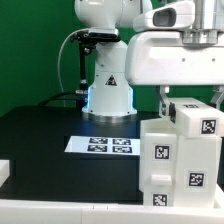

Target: Assemble cabinet

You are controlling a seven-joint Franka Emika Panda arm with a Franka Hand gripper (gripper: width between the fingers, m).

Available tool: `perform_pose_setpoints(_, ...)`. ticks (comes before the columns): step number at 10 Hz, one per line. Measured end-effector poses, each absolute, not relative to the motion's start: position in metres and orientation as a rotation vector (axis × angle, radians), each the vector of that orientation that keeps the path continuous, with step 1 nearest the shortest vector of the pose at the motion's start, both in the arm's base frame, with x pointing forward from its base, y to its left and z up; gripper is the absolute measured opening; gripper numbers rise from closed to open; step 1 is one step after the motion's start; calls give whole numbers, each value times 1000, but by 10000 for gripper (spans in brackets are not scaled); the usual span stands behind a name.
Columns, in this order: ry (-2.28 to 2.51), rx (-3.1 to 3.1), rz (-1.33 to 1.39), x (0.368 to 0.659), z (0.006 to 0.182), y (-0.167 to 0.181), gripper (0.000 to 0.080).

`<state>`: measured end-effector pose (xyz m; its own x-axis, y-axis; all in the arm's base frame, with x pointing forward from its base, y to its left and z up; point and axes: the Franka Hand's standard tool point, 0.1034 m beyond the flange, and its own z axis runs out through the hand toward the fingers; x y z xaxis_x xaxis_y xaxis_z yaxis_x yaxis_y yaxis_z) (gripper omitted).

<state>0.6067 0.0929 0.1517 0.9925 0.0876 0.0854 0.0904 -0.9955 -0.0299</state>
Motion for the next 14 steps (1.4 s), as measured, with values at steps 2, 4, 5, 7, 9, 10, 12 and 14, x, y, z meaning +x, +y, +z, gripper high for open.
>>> perform_pose_setpoints(2,136,-3096,-126,607,152,93,555)
perform_pose_setpoints(4,476,-3052,-116,607,152,92,555)
perform_pose_setpoints(5,689,-3001,-100,606,151,93,555)
perform_pose_setpoints(7,1105,-2826,-46,603,150,95,555)
perform_pose_setpoints(9,1433,-2632,1,603,151,99,557)
perform_pose_setpoints(10,1519,-2585,28,602,151,101,557)
perform_pose_setpoints(12,1688,-2478,40,603,150,101,557)
perform_pose_setpoints(14,1851,-2360,57,603,150,102,557)
